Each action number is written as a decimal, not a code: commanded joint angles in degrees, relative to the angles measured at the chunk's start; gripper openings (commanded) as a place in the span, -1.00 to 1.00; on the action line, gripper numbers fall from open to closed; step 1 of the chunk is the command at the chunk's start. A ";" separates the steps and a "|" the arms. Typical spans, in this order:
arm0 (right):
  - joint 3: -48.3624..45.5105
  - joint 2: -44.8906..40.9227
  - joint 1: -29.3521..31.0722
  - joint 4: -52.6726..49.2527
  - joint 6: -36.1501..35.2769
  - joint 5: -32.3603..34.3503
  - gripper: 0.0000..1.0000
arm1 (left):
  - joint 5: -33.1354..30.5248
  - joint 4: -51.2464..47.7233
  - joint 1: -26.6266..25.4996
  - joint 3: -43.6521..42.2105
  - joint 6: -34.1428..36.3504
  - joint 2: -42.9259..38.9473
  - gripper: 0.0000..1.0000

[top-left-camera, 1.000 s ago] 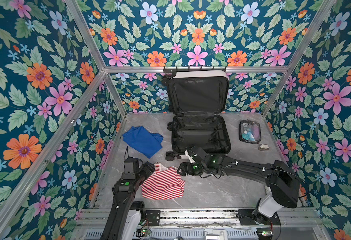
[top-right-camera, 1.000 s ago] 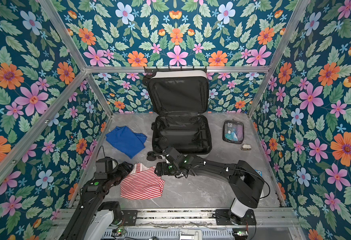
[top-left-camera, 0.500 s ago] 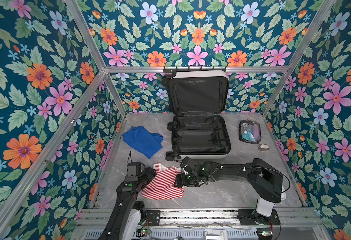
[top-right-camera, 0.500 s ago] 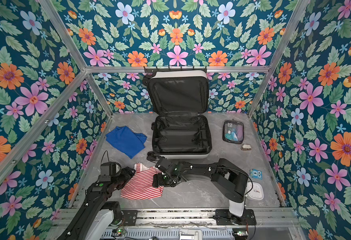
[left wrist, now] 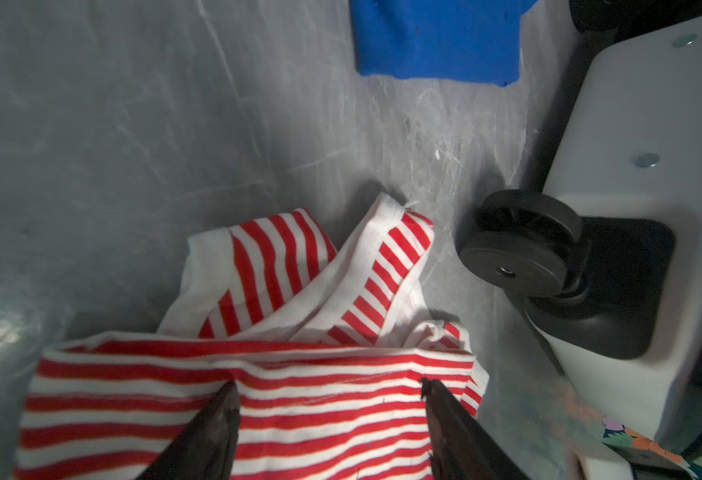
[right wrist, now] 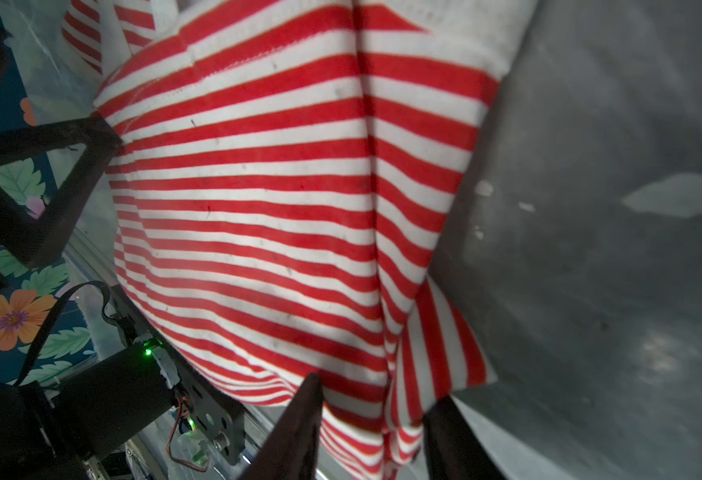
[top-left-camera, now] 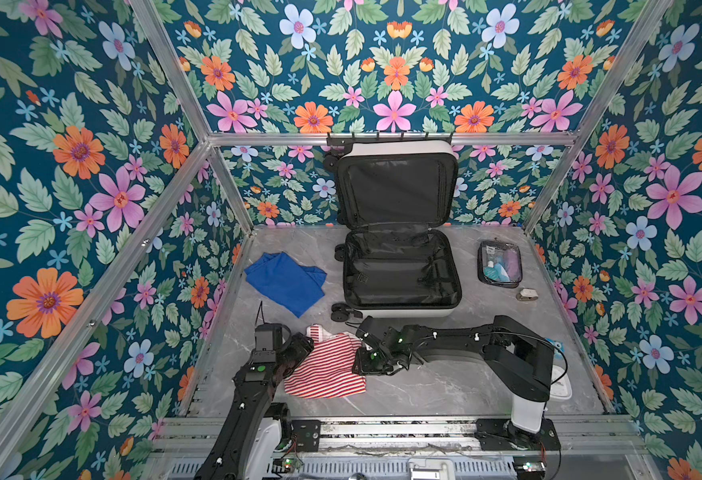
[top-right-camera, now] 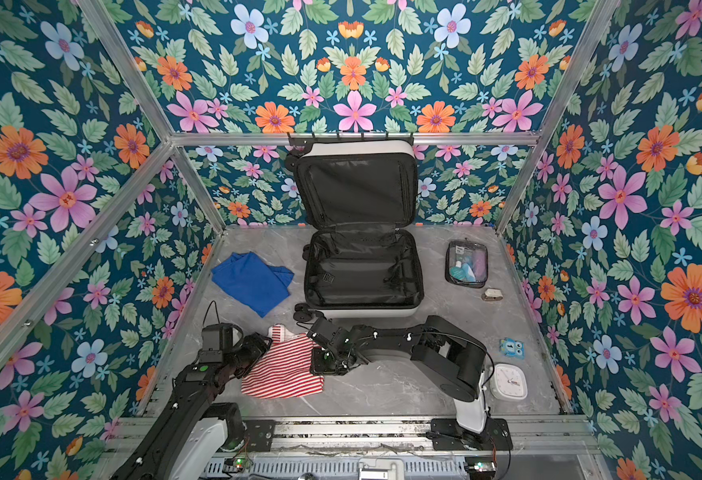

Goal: Pack the luggage
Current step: 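Lower both grippers onto the red-and-white striped shirt from either side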

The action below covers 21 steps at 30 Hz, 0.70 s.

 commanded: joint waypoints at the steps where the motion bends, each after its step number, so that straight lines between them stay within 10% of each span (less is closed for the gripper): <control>1: -0.75 -0.91 0.06 0.37 0.89 2.86 -0.52 | 0.68 1.02 0.03 1.33 1.65 1.10 0.43; 9: -7.00 -5.58 -0.77 0.91 1.79 5.32 -0.96 | 0.80 -0.68 -0.88 4.98 3.82 3.23 0.45; 21: -22.03 -20.92 -6.86 -1.70 1.99 7.78 -1.00 | -8.72 -5.60 -14.17 8.61 2.43 6.66 0.53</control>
